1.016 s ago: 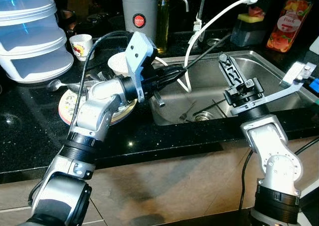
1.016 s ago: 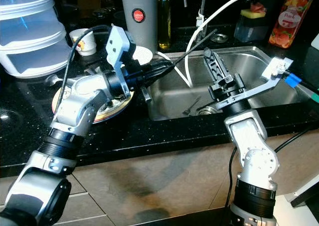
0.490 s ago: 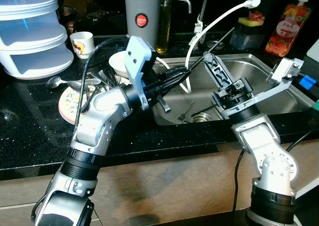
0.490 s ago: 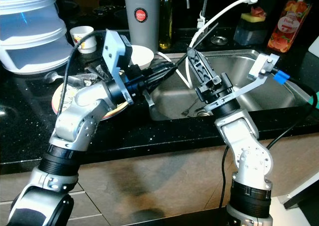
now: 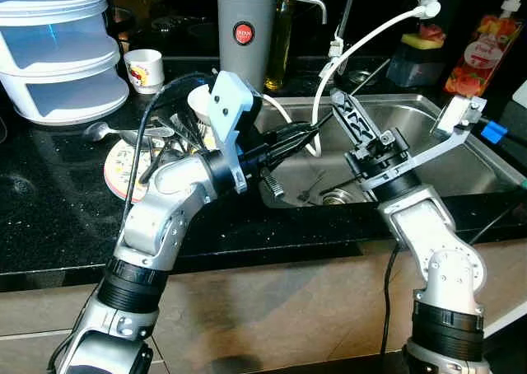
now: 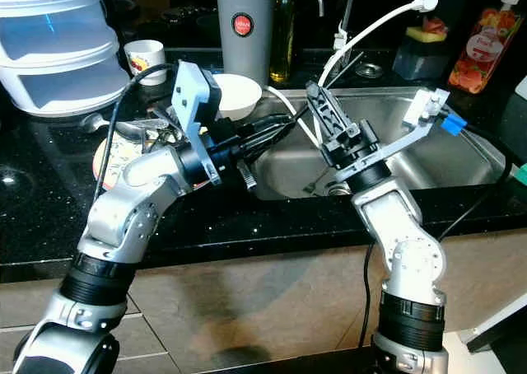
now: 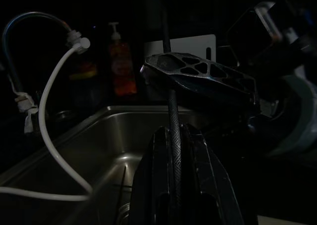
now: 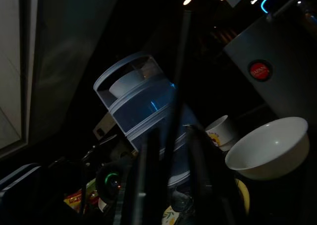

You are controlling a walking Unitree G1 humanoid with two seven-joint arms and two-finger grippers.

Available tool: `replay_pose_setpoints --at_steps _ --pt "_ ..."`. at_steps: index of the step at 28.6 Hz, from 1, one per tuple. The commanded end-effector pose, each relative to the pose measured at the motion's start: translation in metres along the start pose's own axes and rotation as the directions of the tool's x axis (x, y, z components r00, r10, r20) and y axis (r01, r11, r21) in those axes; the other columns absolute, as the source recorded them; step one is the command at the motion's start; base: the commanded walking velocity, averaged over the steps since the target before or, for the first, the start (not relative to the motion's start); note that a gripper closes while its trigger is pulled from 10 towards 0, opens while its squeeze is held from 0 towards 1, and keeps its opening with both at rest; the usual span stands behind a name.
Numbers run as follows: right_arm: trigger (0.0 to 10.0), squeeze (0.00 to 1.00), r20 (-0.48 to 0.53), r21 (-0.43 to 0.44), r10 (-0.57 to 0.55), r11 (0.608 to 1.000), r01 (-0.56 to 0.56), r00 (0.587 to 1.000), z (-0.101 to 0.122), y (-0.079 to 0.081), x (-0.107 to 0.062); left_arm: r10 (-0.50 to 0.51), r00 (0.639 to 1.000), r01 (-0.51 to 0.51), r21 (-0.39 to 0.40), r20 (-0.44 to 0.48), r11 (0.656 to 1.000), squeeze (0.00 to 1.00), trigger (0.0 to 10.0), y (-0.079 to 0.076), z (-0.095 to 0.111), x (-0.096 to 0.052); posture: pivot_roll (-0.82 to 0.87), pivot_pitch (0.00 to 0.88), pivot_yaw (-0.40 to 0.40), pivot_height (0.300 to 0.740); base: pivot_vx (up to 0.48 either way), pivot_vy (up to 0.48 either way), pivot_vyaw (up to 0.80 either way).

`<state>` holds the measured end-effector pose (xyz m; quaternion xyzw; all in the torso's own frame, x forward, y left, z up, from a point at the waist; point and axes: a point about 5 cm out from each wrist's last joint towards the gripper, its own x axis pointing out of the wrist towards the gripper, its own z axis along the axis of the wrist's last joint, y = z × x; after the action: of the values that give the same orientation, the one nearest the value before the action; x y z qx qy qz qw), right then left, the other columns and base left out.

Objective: Kitchen organization

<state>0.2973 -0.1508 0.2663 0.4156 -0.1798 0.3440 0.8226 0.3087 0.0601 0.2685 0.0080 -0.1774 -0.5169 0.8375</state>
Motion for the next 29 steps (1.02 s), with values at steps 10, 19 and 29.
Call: replay_pose_setpoints --at_steps 10,19,29 --pt "0.0 0.0 -0.016 -0.053 -0.056 0.997 0.055 0.998 -0.001 -0.01 0.004 0.136 0.99 -0.135 -0.035 0.03 0.99 1.0 10.0 0.01 0.002 0.003 0.04 0.0 -0.076 0.74 0.0 0.0 0.0" --pt "10.0 0.0 -0.014 -0.346 -0.284 0.901 0.262 0.959 -0.009 -0.037 0.013 0.238 0.959 -0.221 -0.117 0.152 0.968 0.0 10.0 0.026 0.024 -0.006 0.05 0.0 -0.068 0.74 0.0 0.0 0.0" --pt "10.0 1.0 0.189 -0.527 -0.512 0.667 0.527 0.838 0.003 -0.082 0.038 0.563 0.805 -0.557 0.088 -0.185 0.826 0.0 10.0 0.065 -0.007 -0.03 0.08 0.0 -0.065 0.74 0.0 0.0 0.0"
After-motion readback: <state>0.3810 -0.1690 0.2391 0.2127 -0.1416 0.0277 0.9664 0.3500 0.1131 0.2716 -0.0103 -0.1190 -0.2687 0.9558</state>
